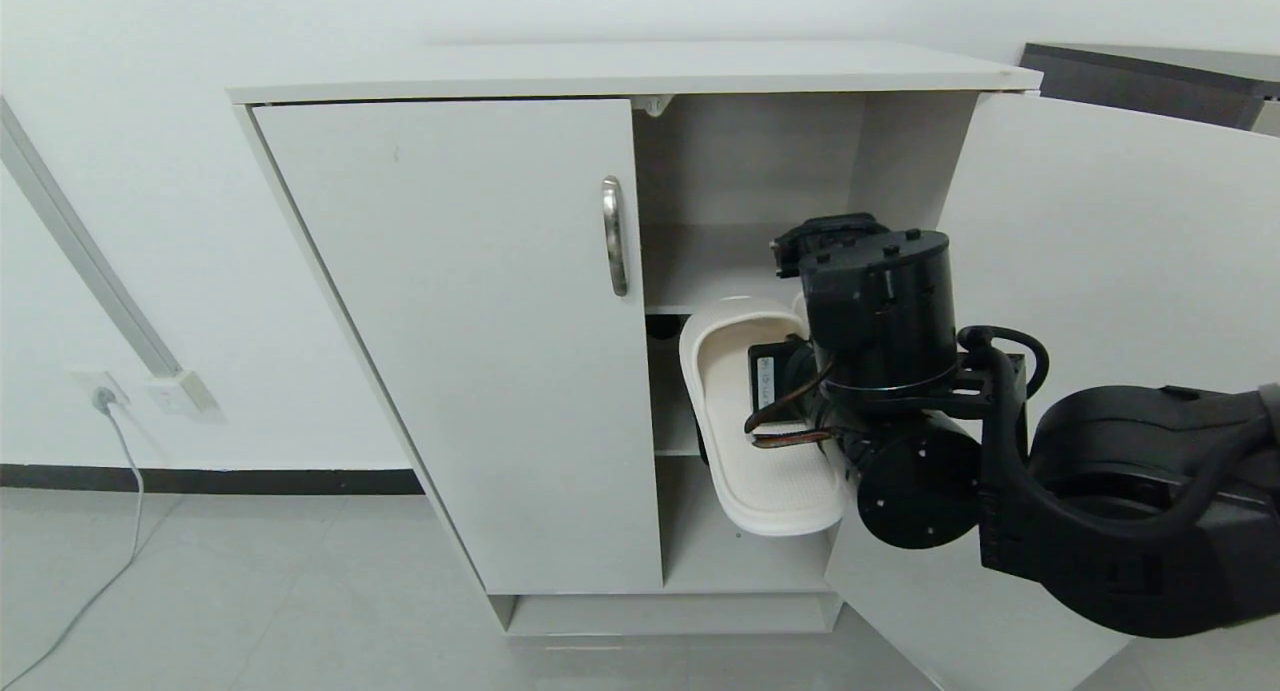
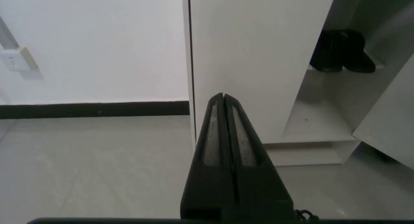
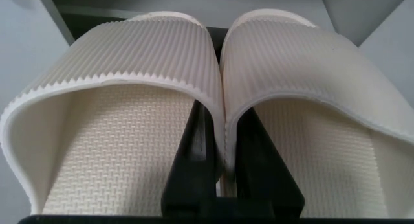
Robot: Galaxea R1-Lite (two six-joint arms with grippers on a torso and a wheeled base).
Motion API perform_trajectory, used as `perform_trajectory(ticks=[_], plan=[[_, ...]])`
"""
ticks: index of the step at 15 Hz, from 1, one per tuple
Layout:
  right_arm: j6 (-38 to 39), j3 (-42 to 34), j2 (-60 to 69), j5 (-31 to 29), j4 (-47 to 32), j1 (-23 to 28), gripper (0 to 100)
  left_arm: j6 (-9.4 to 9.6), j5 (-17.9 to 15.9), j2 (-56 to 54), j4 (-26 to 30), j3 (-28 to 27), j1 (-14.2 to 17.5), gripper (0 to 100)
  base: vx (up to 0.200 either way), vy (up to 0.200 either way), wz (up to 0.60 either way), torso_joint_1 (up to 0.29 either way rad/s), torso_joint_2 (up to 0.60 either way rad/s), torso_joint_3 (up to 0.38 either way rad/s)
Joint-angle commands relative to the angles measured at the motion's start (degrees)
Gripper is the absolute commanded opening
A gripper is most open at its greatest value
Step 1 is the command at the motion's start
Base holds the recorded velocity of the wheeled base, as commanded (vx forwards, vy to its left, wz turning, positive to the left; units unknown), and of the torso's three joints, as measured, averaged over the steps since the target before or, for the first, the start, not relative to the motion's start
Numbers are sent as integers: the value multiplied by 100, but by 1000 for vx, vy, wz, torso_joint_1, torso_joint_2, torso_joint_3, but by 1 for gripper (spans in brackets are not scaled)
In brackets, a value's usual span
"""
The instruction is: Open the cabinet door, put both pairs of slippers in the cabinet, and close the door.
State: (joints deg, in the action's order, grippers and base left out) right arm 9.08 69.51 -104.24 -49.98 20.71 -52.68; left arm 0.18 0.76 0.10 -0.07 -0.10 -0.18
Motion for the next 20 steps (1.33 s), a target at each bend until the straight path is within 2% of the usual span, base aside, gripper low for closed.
perform_trajectory(ticks=[1, 10, 16, 20], plan=[[-3, 1, -8, -3, 3, 29, 0, -1, 4, -1, -1, 1, 1, 0, 200, 0, 0, 2, -2, 2], [-38, 265, -202, -3, 29, 170, 0, -1, 4, -1, -1, 1, 1, 0, 200, 0, 0, 2, 3, 4], [-29, 511, -501, 50, 100, 240, 0, -9, 4, -1, -1, 1, 1, 0, 0, 0, 0, 0, 0, 0], [-56, 1170, -975, 103, 65, 486, 0, -9, 30, -1, -1, 1, 1, 0, 0, 0, 0, 0, 0, 0]])
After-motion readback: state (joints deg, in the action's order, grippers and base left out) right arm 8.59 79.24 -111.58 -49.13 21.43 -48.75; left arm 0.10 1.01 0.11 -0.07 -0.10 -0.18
